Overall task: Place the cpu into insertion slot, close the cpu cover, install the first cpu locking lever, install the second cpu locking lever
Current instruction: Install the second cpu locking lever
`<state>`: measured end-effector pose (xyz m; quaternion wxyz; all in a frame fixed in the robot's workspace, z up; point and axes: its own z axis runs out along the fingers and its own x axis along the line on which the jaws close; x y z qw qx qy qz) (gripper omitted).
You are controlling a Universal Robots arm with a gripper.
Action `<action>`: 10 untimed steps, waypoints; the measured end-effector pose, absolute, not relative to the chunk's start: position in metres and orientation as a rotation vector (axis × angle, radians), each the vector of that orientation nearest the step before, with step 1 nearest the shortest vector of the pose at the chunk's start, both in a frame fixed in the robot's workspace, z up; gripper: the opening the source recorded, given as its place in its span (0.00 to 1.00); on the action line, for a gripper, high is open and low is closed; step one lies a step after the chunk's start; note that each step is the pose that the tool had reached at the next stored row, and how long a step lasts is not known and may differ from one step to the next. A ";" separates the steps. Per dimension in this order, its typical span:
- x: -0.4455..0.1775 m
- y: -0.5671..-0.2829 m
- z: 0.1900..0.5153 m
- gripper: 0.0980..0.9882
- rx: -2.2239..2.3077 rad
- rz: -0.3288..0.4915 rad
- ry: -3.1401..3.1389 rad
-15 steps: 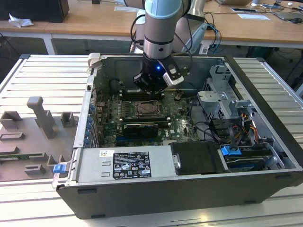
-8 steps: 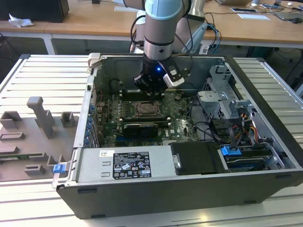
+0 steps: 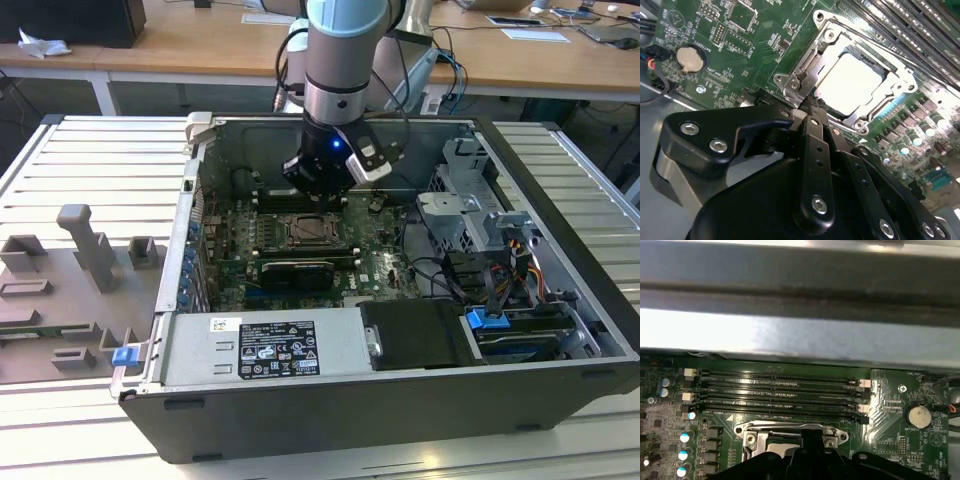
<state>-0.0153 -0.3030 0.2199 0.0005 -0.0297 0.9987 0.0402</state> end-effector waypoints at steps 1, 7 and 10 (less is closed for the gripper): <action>-0.015 -0.303 0.227 0.01 -0.093 0.125 3.137; -0.015 -0.307 0.241 0.01 -0.093 0.117 3.137; -0.015 -0.313 0.241 0.01 -0.093 0.117 3.137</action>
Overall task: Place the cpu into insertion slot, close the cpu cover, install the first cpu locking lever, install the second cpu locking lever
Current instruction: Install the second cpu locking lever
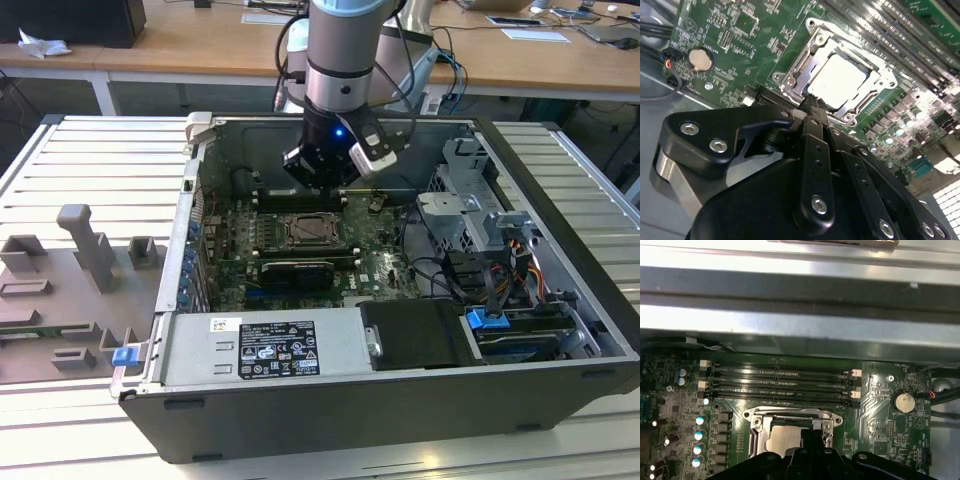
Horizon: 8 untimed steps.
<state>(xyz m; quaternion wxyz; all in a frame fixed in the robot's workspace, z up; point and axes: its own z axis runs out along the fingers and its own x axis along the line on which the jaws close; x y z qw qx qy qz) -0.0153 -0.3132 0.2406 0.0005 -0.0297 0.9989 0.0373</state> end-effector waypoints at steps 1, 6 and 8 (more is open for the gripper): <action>-0.015 -0.315 0.241 0.01 -0.093 0.117 3.137; -0.015 -0.331 0.240 0.01 -0.093 0.117 3.137; -0.015 -0.336 0.240 0.01 -0.093 0.117 3.138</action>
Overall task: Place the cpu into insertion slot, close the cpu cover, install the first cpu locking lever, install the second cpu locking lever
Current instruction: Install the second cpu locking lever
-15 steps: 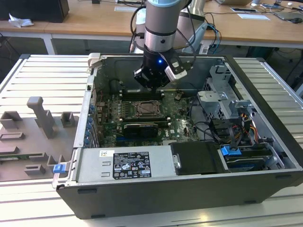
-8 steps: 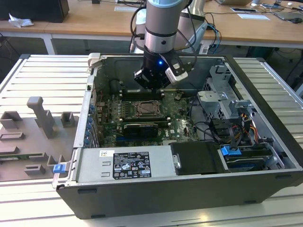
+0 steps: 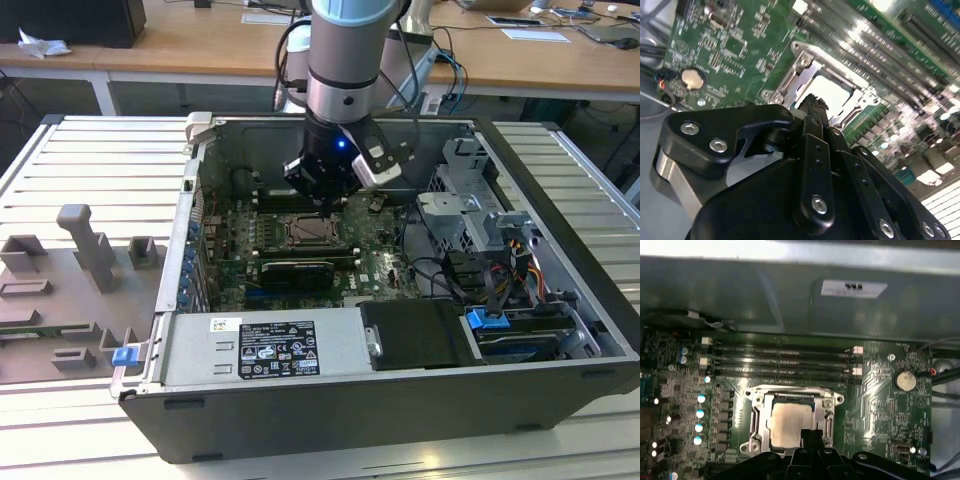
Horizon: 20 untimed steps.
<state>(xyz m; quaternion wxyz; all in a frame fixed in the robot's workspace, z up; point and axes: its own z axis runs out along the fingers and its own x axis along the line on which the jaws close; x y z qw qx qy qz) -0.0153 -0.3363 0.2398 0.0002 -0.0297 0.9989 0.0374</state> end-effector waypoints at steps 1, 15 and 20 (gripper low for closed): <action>-0.015 -0.340 0.240 0.01 -0.093 0.118 3.139; -0.015 -0.377 0.239 0.01 -0.093 0.265 3.132; -0.017 -0.390 0.239 0.01 -0.093 0.271 3.131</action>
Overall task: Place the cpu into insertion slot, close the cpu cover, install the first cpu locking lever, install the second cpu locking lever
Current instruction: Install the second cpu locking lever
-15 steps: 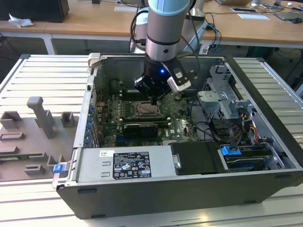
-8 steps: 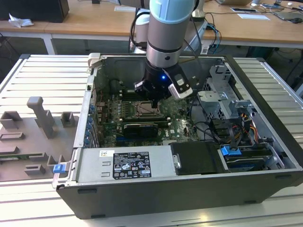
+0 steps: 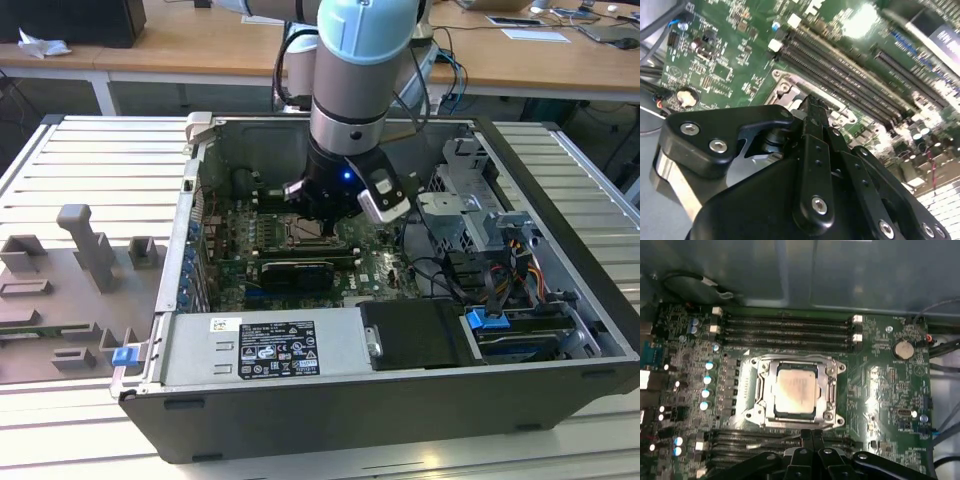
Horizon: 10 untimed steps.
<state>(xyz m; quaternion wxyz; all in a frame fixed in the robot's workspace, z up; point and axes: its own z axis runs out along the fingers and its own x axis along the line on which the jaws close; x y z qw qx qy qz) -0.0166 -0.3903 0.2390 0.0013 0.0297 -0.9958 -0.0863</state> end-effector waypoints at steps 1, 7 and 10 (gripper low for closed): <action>-0.019 -0.392 0.239 0.01 0.093 -0.274 -3.126; -0.056 -0.394 0.229 0.01 0.094 -0.286 -3.125; -0.059 -0.394 0.222 0.01 0.095 -0.301 -3.123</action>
